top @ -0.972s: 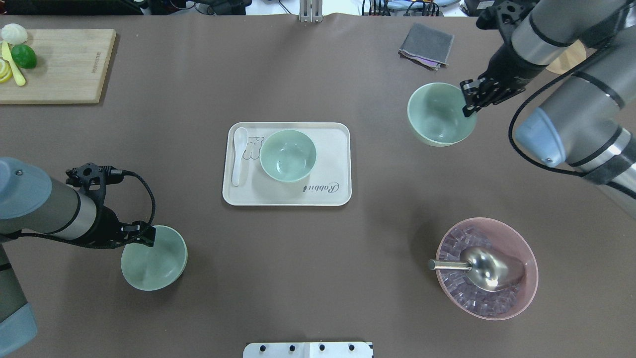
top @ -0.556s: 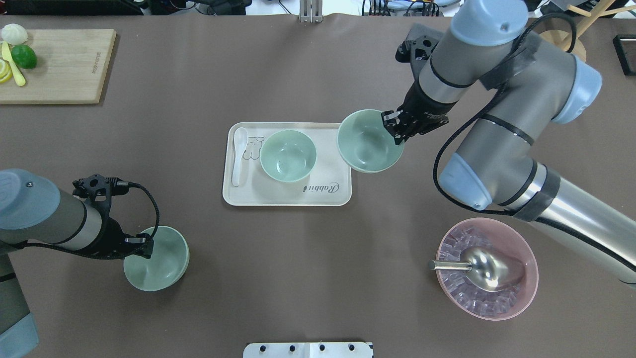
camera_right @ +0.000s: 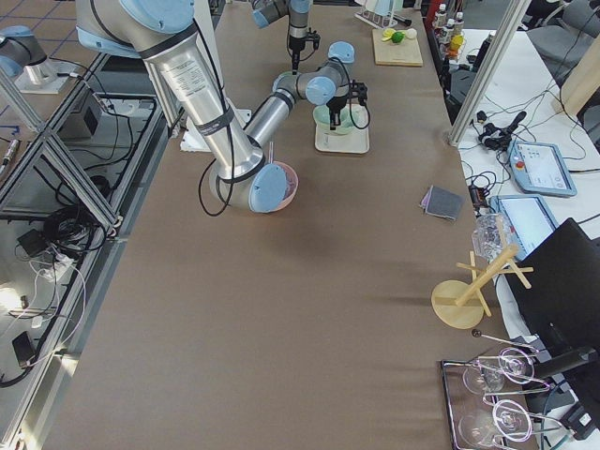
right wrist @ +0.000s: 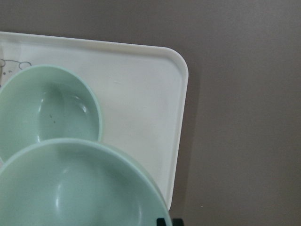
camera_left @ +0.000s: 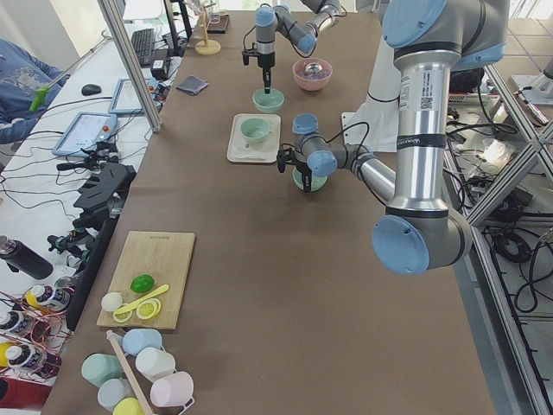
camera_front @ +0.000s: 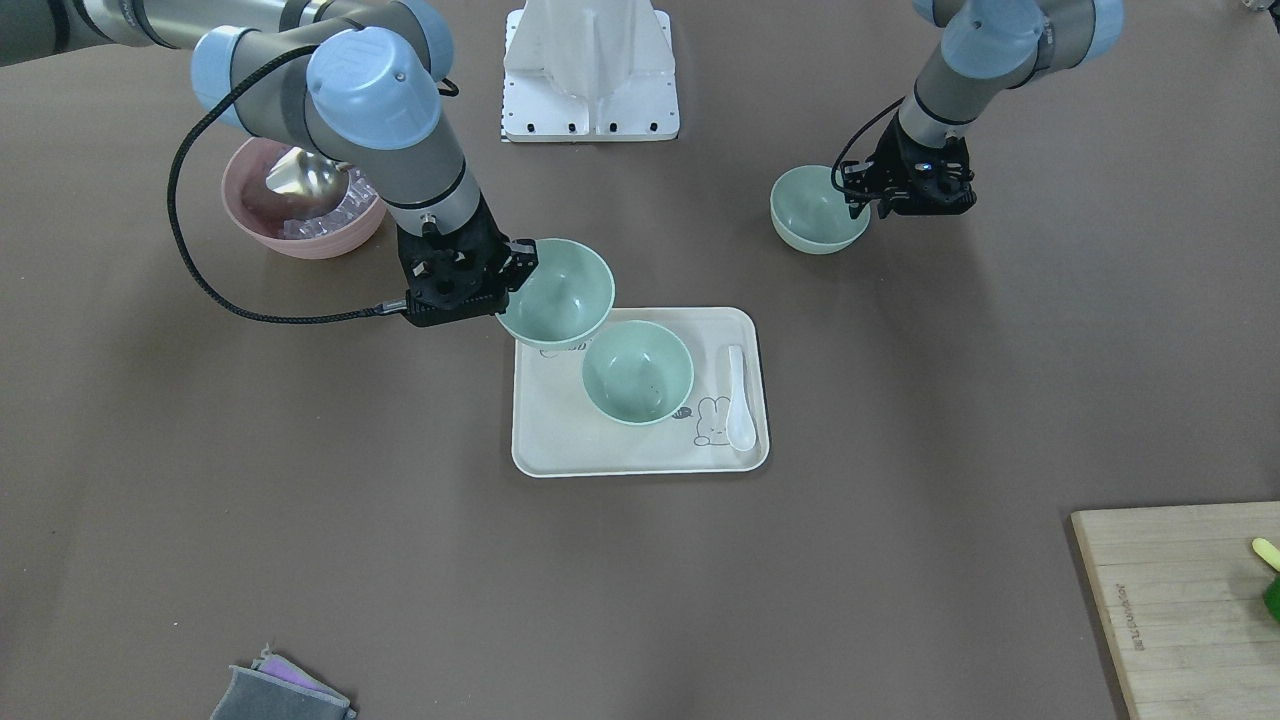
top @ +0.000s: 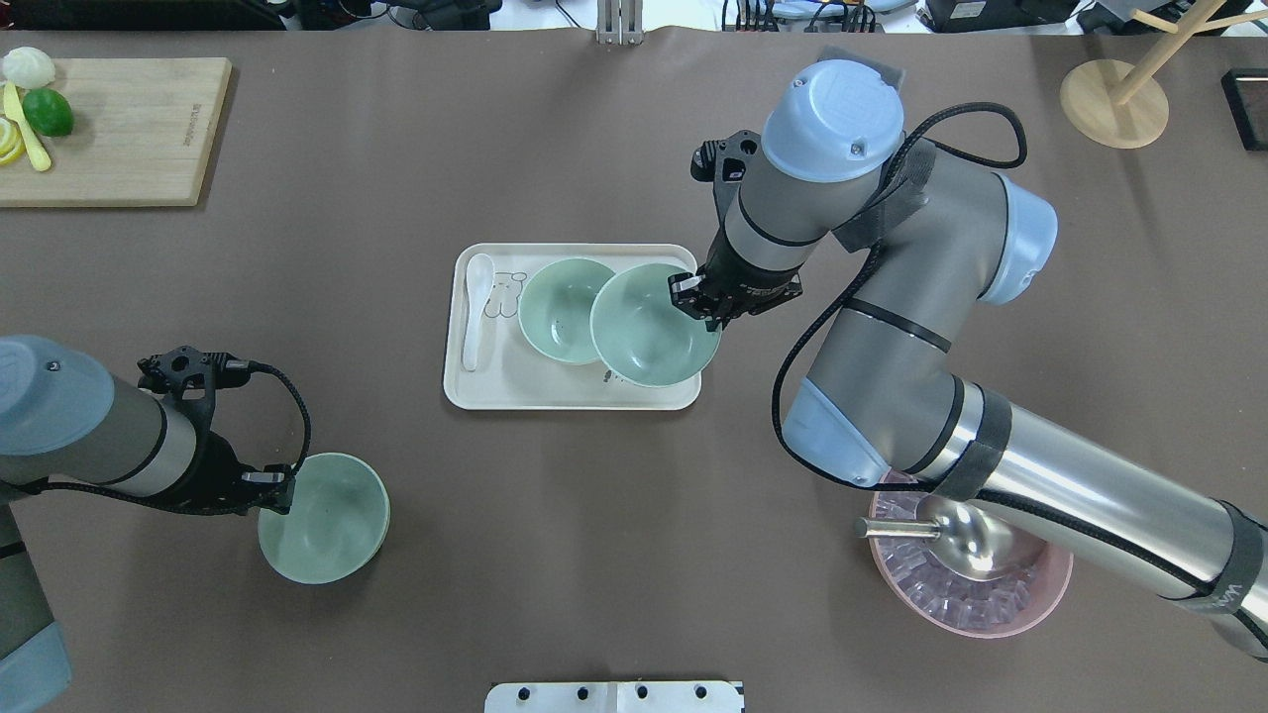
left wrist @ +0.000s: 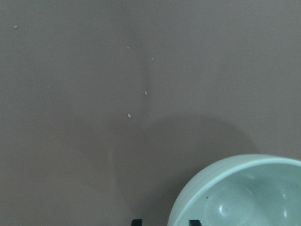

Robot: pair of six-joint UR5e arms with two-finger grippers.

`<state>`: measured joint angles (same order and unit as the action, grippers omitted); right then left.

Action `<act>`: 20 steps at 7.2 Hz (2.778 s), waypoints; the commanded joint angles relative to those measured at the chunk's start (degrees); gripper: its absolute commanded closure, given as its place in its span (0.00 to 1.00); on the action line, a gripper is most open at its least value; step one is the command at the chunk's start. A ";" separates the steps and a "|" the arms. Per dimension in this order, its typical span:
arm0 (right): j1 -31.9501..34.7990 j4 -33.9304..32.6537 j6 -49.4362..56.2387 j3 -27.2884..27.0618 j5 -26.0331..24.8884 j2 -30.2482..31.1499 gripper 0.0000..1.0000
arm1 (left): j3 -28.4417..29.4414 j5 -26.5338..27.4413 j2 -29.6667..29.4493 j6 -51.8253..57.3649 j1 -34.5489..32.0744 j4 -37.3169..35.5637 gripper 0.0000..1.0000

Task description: Stack green bowls together

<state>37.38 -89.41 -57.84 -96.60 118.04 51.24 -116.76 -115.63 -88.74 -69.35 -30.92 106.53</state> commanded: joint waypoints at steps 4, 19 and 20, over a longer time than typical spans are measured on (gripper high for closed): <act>-2.84 11.66 -4.20 12.10 -2.55 -5.34 1.00 | -0.04 -0.91 -0.20 -0.17 0.51 0.17 1.00; 16.28 10.31 1.03 -0.07 14.21 9.21 0.00 | 5.81 -11.64 -23.58 -2.90 -11.44 -10.93 1.00; 19.54 10.31 6.28 -1.29 16.07 12.54 0.00 | 10.28 -11.54 -29.50 -3.51 -11.44 -11.87 1.00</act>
<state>52.75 -78.96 -56.78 -96.39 131.28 59.98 -111.24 -127.13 -110.30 -72.38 -41.87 97.67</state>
